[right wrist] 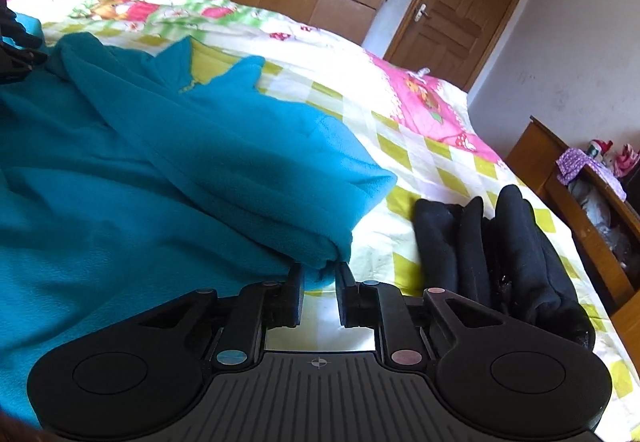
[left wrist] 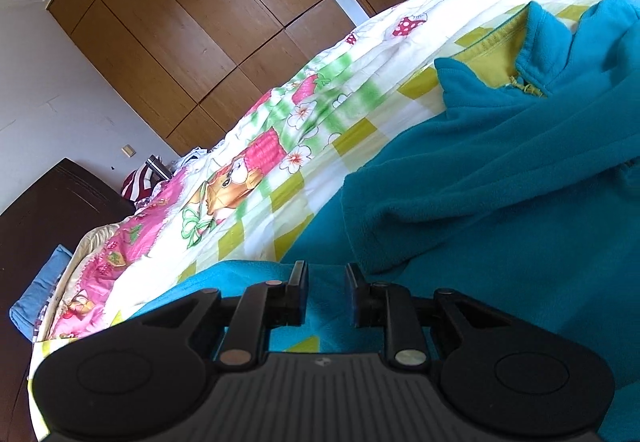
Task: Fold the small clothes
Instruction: 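Grasp the other teal sleeve with the left tool, then fold the held sleeve across the shirt body with the left tool and release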
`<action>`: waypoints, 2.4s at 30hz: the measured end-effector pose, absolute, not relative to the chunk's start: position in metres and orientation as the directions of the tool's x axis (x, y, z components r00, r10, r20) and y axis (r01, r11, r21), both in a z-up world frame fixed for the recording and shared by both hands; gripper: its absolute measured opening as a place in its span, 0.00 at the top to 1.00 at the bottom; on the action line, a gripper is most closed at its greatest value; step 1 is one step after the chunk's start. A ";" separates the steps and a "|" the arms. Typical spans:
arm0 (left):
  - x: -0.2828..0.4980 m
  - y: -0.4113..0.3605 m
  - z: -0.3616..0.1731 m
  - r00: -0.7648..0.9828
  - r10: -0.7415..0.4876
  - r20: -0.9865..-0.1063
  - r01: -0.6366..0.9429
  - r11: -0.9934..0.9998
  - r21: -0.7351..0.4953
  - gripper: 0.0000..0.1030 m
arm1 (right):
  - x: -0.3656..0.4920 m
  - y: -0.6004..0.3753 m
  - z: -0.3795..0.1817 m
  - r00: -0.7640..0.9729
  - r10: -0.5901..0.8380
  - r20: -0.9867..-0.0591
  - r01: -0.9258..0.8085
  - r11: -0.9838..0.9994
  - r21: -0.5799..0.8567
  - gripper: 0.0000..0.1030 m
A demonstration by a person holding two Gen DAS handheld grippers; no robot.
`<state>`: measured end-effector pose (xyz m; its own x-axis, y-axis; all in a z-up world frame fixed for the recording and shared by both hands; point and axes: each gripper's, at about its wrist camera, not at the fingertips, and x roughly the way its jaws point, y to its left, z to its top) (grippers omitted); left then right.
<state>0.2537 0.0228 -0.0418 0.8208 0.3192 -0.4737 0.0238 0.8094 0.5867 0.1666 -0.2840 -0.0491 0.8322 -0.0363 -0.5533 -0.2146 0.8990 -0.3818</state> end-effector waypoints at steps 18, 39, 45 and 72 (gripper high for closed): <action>0.318 -0.210 0.009 0.725 -0.359 -0.587 0.614 0.723 0.316 0.53 | 0.187 -0.332 -0.054 0.807 0.166 -0.567 -0.379 0.882 -0.281 0.81; 0.347 -0.255 -0.033 0.680 -0.249 -0.690 0.575 0.764 0.292 0.54 | 0.131 -0.325 -0.051 0.764 0.209 -0.610 -0.346 0.931 -0.114 0.99; 0.349 -0.247 -0.034 0.672 -0.240 -0.701 0.587 0.749 0.307 0.53 | 0.162 -0.334 -0.052 0.816 0.184 -0.548 -0.286 0.952 -0.107 0.78; 0.282 -0.002 -0.059 0.773 0.170 -0.611 0.016 0.958 0.287 0.47 | 0.159 -0.294 -0.001 0.859 0.161 -0.486 -0.294 0.933 -0.209 0.85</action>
